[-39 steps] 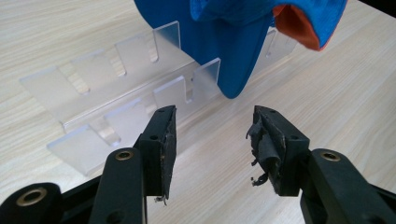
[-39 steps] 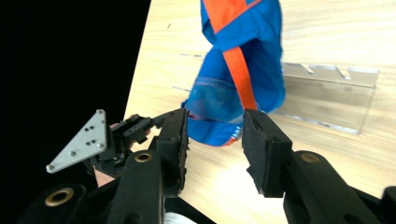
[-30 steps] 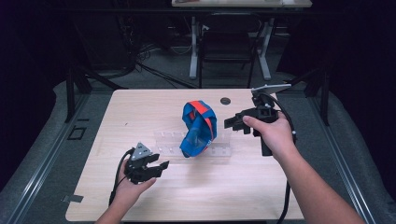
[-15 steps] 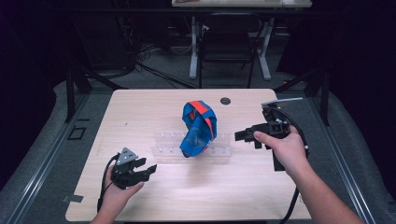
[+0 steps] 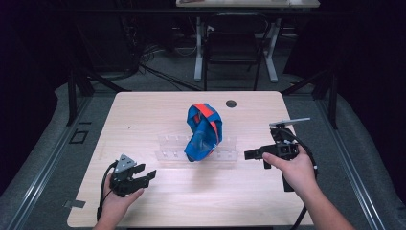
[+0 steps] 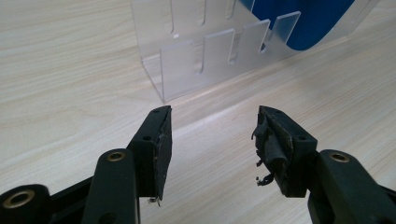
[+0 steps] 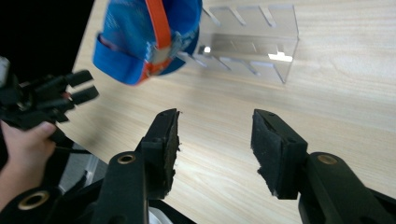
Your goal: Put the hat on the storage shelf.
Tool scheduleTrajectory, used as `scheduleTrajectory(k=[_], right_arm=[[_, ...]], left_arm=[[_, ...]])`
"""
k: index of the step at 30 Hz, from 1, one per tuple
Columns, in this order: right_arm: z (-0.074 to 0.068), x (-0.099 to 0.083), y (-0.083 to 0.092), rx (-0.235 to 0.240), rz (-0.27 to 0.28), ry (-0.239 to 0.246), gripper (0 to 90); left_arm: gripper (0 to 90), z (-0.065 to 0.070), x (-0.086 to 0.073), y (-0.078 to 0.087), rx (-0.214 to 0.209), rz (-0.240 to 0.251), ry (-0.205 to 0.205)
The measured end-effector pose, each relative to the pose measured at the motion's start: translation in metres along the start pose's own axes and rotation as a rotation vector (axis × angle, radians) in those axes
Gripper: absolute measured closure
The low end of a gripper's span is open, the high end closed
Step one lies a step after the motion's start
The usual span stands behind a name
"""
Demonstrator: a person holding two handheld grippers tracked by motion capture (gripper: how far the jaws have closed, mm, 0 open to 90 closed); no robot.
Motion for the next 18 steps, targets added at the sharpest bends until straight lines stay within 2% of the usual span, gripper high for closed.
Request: scheduleTrajectory(k=[1,4,7,14,15,18], right_arm=[[0.000,0.000,0.000,0.000,0.000,0.000,51.6],[0.005,-0.010,-0.007,-0.040,0.006,0.043,51.8],[0.009,-0.017,-0.013,-0.061,0.021,0.058,51.5],[0.020,-0.034,-0.027,-0.066,0.037,0.060,50.8],[0.026,-0.041,-0.033,-0.090,0.036,0.059,50.8],[0.032,-0.046,-0.039,-0.110,0.039,0.070,50.5]], left_arm=[[46.2,0.000,0.000,0.000,0.000,0.000,0.000],[45.6,-0.003,-0.003,-0.002,0.006,0.002,0.000],[45.7,-0.004,-0.005,-0.003,0.012,0.001,0.002],[45.6,-0.006,-0.008,-0.005,0.004,-0.005,0.007],[45.6,-0.007,-0.008,-0.005,0.008,0.004,0.007],[45.5,-0.008,-0.009,-0.005,0.010,0.002,0.009]])
Point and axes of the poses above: each handheld gripper's, and its own axes: y roughly backward along the jaws, x roughly out of its top, z roughly to its right, the point moved 7 cm from there along -y, roughly forward along the jaws, and after that the axes turned 5 degrees about -z, right-handed, at the moved point
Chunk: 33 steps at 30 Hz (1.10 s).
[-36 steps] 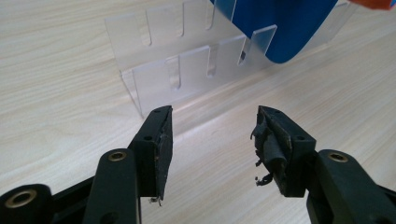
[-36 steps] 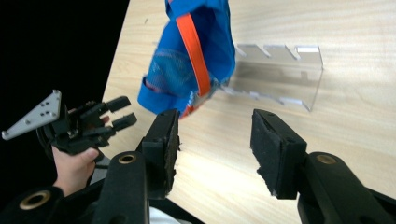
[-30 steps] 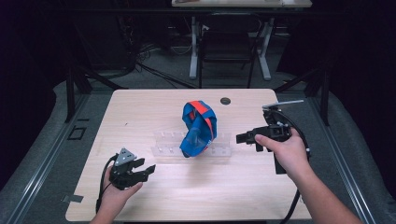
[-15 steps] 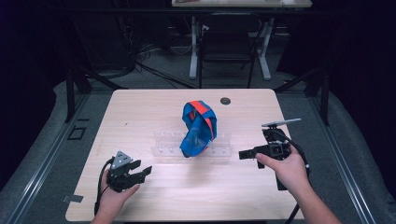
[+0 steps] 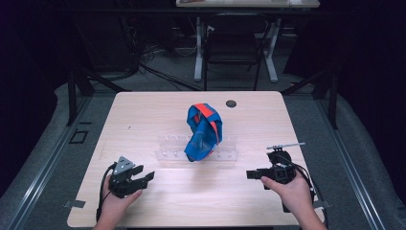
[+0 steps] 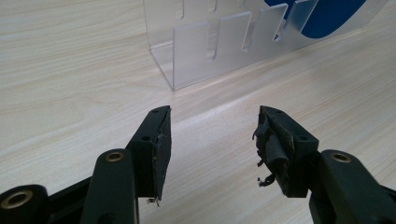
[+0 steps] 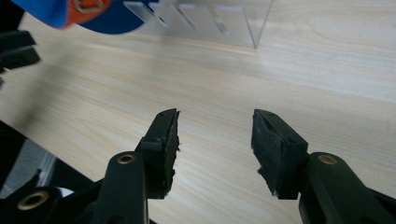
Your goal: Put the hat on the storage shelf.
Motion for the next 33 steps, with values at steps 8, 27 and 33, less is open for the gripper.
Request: scheduleTrajectory(k=[8,27,33], right_arm=[[0.013,-0.021,-0.019,-0.011,0.065,0.006,47.0],[0.040,-0.044,-0.028,-0.069,0.227,0.001,46.1],[0.050,-0.044,-0.027,-0.094,0.259,-0.014,45.8]], left_arm=[[45.3,-0.001,-0.002,-0.002,-0.002,-0.005,0.004],[43.5,0.002,-0.004,-0.007,-0.016,-0.011,0.005],[43.9,0.004,-0.004,-0.007,-0.024,-0.007,-0.004]])
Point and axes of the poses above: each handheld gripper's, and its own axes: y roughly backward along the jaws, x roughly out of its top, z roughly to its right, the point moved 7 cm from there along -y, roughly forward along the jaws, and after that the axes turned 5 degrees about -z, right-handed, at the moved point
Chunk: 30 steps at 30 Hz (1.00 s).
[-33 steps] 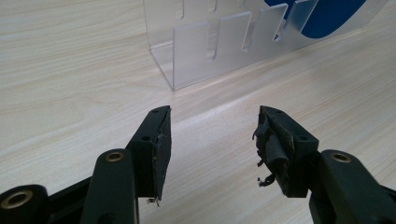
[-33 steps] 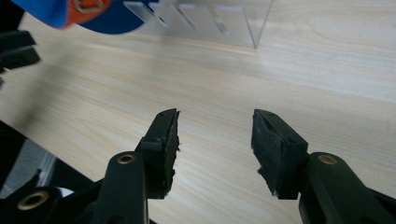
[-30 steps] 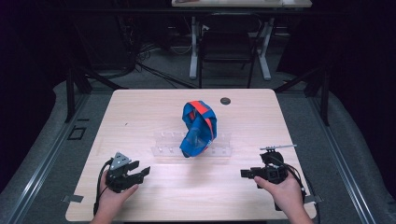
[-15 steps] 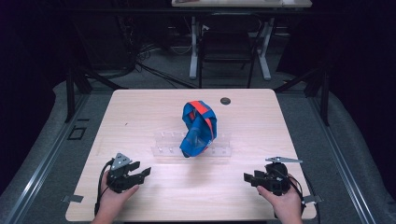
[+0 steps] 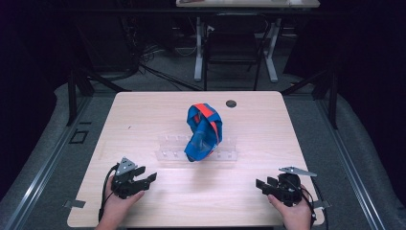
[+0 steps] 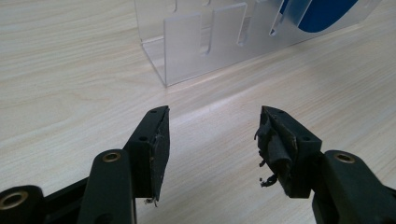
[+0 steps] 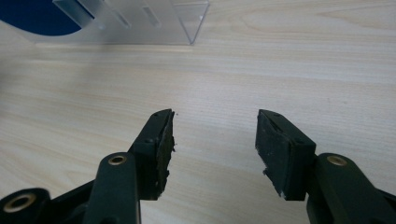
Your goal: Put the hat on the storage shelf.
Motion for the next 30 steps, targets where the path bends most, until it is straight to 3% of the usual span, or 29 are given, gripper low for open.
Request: scheduleTrajectory(k=[7,14,30], right_arm=[[0.009,-0.005,-0.010,0.004,-0.016,-0.033,44.8],[0.012,-0.006,-0.015,-0.013,-0.001,-0.016,43.2],[0.016,-0.006,-0.017,-0.002,0.010,-0.038,43.1]], left_arm=[[43.5,0.002,-0.001,-0.004,0.003,-0.004,-0.005],[43.5,0.003,-0.001,-0.006,-0.003,-0.004,-0.012],[43.1,0.009,0.002,-0.012,-0.003,-0.005,-0.029]])
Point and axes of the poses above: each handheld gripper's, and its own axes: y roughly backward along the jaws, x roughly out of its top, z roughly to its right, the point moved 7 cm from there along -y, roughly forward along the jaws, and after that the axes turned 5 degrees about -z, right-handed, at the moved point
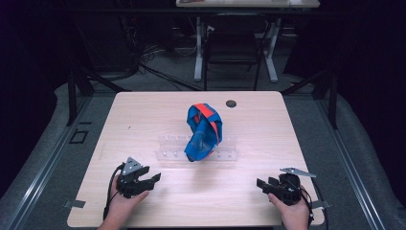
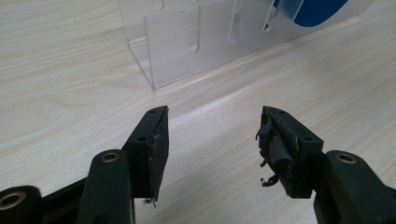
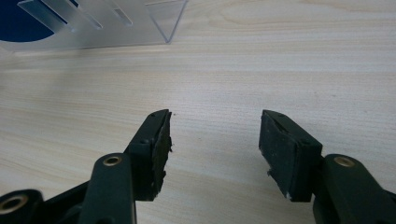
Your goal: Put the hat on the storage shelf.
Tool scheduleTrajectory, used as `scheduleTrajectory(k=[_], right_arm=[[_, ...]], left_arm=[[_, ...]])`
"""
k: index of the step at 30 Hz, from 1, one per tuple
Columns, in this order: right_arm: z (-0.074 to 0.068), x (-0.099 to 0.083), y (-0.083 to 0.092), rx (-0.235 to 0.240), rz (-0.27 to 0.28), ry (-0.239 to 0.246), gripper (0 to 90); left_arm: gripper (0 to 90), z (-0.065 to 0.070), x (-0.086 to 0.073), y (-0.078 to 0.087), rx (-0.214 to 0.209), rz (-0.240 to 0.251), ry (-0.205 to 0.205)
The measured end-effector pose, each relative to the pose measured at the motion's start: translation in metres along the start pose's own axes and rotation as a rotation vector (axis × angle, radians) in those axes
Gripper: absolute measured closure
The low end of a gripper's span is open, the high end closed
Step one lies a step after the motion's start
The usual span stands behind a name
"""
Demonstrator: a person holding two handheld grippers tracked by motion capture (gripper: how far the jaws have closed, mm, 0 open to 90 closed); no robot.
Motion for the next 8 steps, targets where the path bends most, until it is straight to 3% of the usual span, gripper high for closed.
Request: scheduleTrajectory(k=[8], right_arm=[[-0.001,0.002,0.000,0.013,0.015,0.009,41.6]], left_arm=[[43.8,0.008,0.010,-0.005,-0.010,0.001,-0.010]])
Point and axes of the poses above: each handheld gripper's, and its own axes: y roughly backward along the jaws, x roughly out of its top, z roughly to its right, the point moved 7 cm from there along -y, roughly forward along the jaws, and after that the axes turned 5 degrees about -z, right-handed, at the moved point
